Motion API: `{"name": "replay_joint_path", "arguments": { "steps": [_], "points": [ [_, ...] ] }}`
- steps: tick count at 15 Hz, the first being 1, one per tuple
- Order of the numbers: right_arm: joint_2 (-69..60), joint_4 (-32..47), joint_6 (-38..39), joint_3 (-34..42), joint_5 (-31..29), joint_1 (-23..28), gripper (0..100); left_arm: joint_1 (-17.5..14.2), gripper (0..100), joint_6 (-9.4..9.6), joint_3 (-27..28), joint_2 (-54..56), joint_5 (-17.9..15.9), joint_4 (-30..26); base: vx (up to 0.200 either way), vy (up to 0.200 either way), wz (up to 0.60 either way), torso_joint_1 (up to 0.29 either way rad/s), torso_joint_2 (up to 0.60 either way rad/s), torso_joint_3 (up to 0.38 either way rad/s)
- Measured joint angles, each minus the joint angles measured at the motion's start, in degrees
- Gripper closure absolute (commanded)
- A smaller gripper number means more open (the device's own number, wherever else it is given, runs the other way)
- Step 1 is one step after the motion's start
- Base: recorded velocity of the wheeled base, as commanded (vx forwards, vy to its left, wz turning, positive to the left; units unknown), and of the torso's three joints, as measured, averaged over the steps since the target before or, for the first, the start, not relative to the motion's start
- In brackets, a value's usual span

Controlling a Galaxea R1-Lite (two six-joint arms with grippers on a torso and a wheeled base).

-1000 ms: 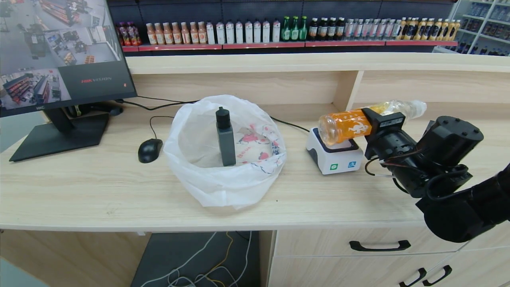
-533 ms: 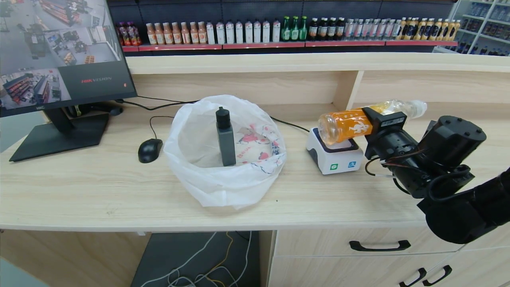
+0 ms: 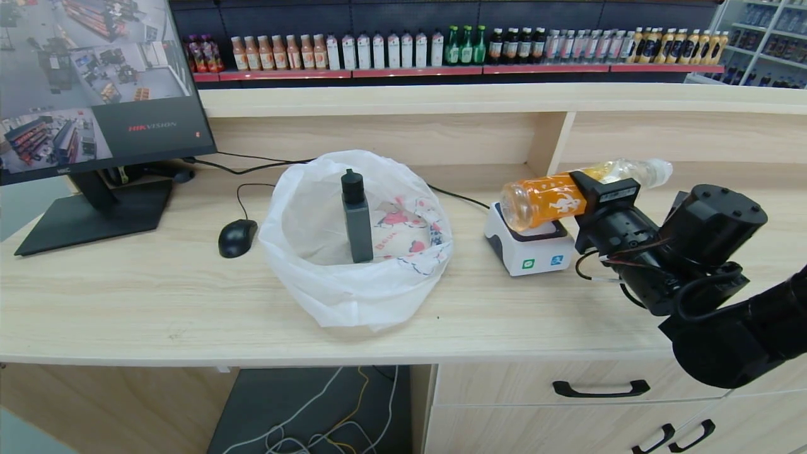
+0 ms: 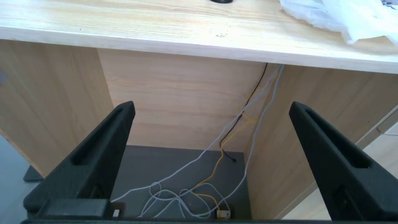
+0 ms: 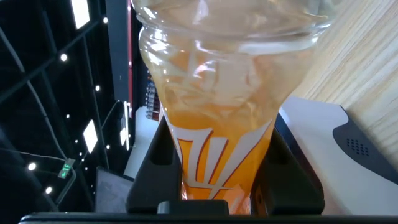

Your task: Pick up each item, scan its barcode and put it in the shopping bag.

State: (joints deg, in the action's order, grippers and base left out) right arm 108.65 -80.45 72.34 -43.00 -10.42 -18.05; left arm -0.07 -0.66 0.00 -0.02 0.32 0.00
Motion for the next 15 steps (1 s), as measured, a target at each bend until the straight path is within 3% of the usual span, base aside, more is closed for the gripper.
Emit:
{"name": "replay_joint_path", "arguments": {
  "steps": [5,9,15],
  "points": [
    [-1.0,-1.9,-12.6,-1.6,0.5,-1.6,100,0.0,0,-0.02,0.0,0.0,0.0,0.0,0.0,0.0,0.0,0.0,0.0,0.0],
    [-4.7,-2.3,-15.8,-1.2,3.3,-1.7,100,0.0,0,-0.02,0.0,0.0,0.0,0.0,0.0,0.0,0.0,0.0,0.0,0.0],
    [-10.4,-2.7,-35.8,4.3,5.6,-0.2,100,0.0,0,-0.02,0.0,0.0,0.0,0.0,0.0,0.0,0.0,0.0,0.0,0.0]
  ]
}}
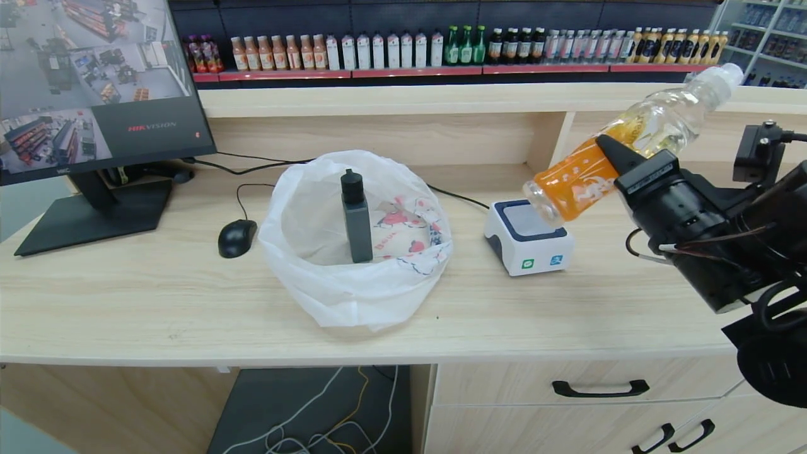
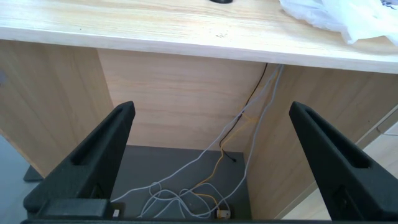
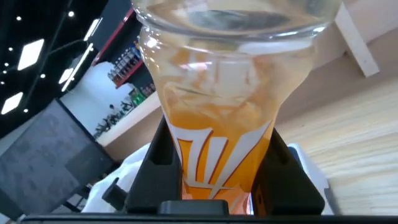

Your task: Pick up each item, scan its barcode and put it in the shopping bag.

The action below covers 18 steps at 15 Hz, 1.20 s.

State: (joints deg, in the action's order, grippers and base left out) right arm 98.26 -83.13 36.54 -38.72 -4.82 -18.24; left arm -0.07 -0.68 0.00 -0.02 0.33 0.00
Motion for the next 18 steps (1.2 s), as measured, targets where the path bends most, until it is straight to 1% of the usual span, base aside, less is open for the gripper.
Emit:
{"name": "replay_joint_path", "arguments": {
  "steps": [4,5,6,8,11,14,17,18],
  "points": [
    [-1.0,-0.2,-14.3,-0.1,0.8,-0.4,100,0.0,0,0.02,0.0,0.0,0.0,0.0,0.0,0.0,0.0,0.0,0.0,0.0],
    [-1.5,0.0,-19.2,0.0,1.6,-0.9,100,0.0,0,0.02,0.0,0.0,0.0,0.0,0.0,0.0,0.0,0.0,0.0,0.0],
    [-2.1,0.1,-21.9,0.8,2.4,-1.9,100,0.0,0,0.0,0.0,0.0,0.0,0.0,0.0,0.0,0.0,0.0,0.0,0.0],
    [-3.3,1.3,-26.3,2.4,3.7,-3.4,100,0.0,0,0.17,0.0,0.0,0.0,0.0,0.0,0.0,0.0,0.0,0.0,0.0],
    [-5.9,4.9,-32.4,3.9,4.3,-3.9,100,0.0,0,0.15,0.0,0.0,0.0,0.0,0.0,0.0,0.0,0.0,0.0,0.0],
    [-7.5,4.8,-40.7,3.7,7.1,-4.5,100,0.0,0,0.11,0.0,0.0,0.0,0.0,0.0,0.0,0.0,0.0,0.0,0.0],
    [-7.9,3.6,-42.5,2.6,7.2,-4.1,100,0.0,0,0.11,0.0,0.0,0.0,0.0,0.0,0.0,0.0,0.0,0.0,0.0],
    [-7.7,2.6,-42.7,2.4,7.1,-4.1,100,0.0,0,0.02,0.0,0.0,0.0,0.0,-0.2,0.0,0.0,0.007,0.0,0.012]
  ]
}}
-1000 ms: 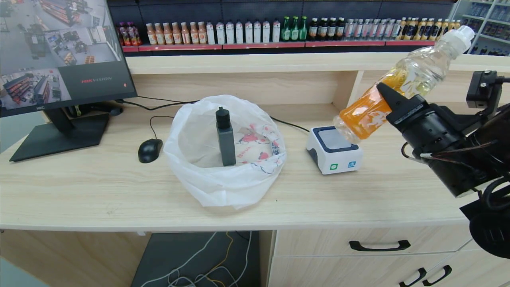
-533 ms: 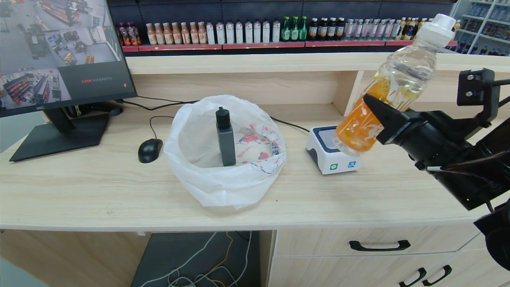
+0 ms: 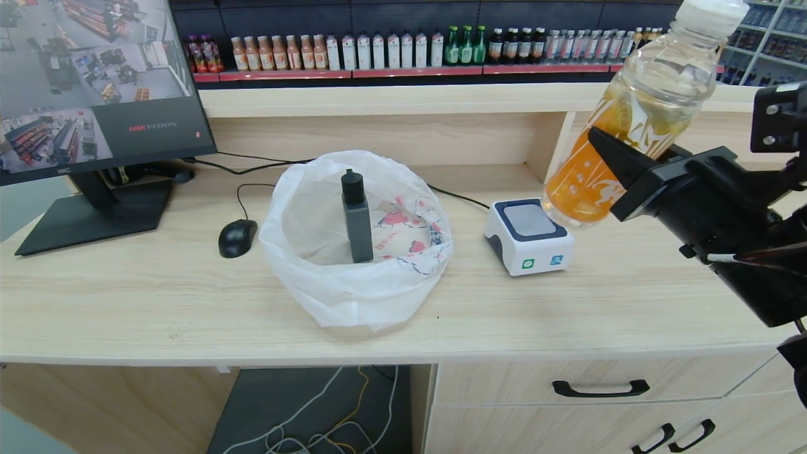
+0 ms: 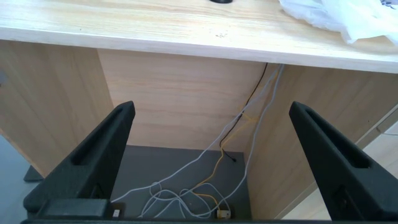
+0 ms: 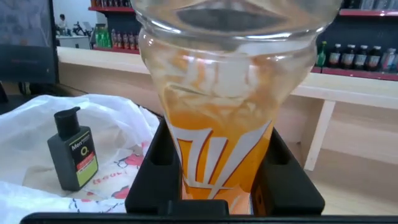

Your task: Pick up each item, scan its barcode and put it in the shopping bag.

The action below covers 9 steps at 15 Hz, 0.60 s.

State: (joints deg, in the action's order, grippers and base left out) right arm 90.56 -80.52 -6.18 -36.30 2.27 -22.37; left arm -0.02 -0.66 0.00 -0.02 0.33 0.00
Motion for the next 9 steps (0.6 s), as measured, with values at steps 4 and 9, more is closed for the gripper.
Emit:
{"name": "replay_joint_path", "arguments": {
  "steps": [4,9],
  "points": [
    [1.1,-0.8,0.1,1.2,-0.2,0.2,100,-0.1,0,0.0,0.0,0.0,0.0,0.0,-0.05,0.0,0.0,0.001,0.0,0.001],
    [2.9,-2.4,0.8,0.8,0.0,0.4,100,0.0,0,0.06,0.0,0.0,0.0,0.0,0.0,0.0,0.0,0.0,0.0,0.0]
  ]
}}
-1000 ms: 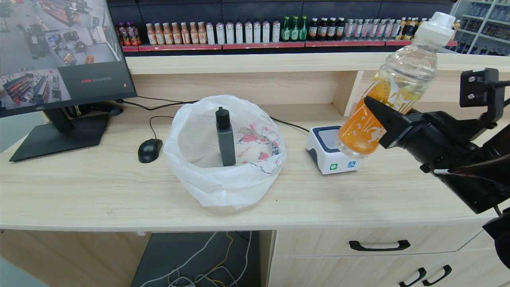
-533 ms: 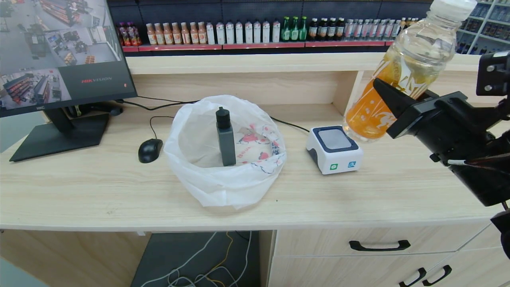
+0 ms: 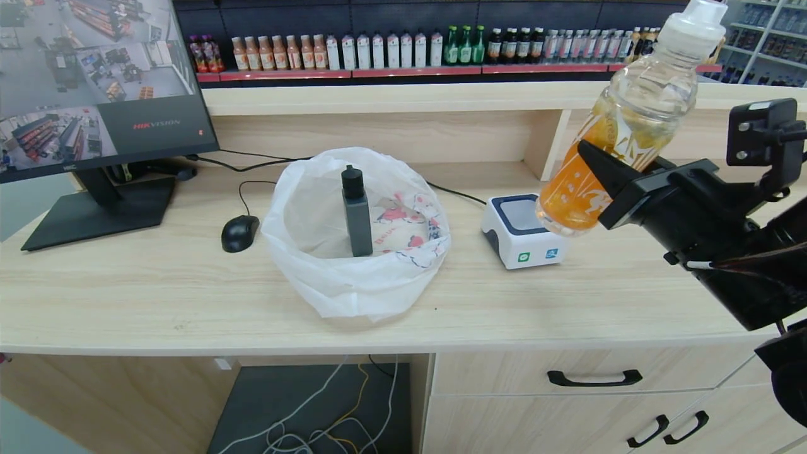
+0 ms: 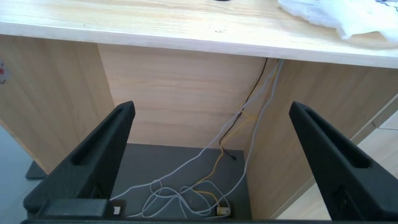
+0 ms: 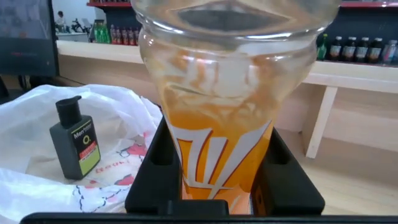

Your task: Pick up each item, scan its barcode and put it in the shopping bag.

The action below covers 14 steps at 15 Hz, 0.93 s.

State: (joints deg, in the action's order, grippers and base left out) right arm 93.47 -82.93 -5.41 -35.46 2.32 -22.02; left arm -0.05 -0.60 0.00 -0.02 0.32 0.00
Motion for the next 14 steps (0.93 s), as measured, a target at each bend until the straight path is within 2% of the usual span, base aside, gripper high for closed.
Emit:
{"name": "replay_joint_path", "arguments": {
  "steps": [2,14],
  "points": [
    [0.6,0.1,0.2,0.2,0.0,0.0,100,0.0,0,0.0,0.0,0.0,0.0,0.0,0.0,0.0,0.0,0.0,0.0,0.0],
    [2.9,-0.7,0.9,-0.5,0.3,0.7,100,0.0,0,-0.09,0.0,0.0,0.0,0.0,0.0,0.2,0.0,0.003,0.0,0.004]
  ]
}}
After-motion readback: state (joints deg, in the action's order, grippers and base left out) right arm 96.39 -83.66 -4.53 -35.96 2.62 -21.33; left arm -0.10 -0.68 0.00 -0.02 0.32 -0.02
